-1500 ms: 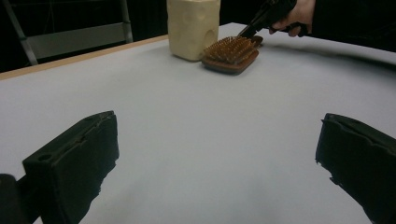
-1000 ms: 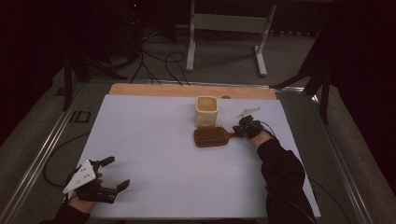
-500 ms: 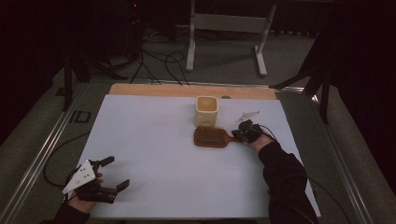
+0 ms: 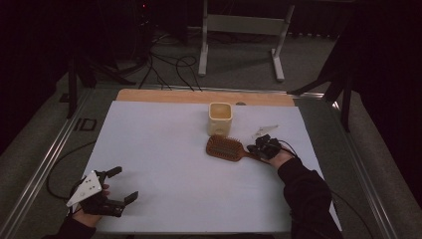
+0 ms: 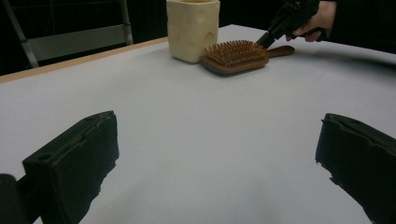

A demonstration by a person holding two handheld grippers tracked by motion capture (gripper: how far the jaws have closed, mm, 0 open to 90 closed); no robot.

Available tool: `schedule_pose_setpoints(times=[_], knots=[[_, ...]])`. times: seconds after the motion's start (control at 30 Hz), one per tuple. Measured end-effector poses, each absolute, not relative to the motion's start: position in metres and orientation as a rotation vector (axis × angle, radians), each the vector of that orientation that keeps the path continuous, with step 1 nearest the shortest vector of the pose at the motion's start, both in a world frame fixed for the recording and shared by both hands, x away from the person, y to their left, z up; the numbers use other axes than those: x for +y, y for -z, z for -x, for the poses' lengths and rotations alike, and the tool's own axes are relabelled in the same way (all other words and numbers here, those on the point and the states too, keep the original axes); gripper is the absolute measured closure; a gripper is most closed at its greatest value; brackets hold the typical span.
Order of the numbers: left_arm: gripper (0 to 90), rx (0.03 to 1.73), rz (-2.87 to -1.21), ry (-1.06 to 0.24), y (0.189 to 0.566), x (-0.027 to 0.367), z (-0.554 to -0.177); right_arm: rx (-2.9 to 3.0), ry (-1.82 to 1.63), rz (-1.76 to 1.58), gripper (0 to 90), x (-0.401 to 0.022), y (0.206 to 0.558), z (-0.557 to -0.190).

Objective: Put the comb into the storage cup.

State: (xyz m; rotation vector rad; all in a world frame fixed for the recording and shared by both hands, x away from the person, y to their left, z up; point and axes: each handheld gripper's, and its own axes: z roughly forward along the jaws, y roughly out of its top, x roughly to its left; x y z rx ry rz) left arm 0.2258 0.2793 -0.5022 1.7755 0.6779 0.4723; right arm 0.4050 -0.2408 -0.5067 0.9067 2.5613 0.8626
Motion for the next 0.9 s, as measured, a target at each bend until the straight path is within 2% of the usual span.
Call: schedule_pose_setpoints(times=[0.9], knots=[[0.1,0.675,-1.768,-0.471,0.501,0.279,-0.226,2.593,-0.905,-0.886,90.0,-0.235,0.514,-0.360]])
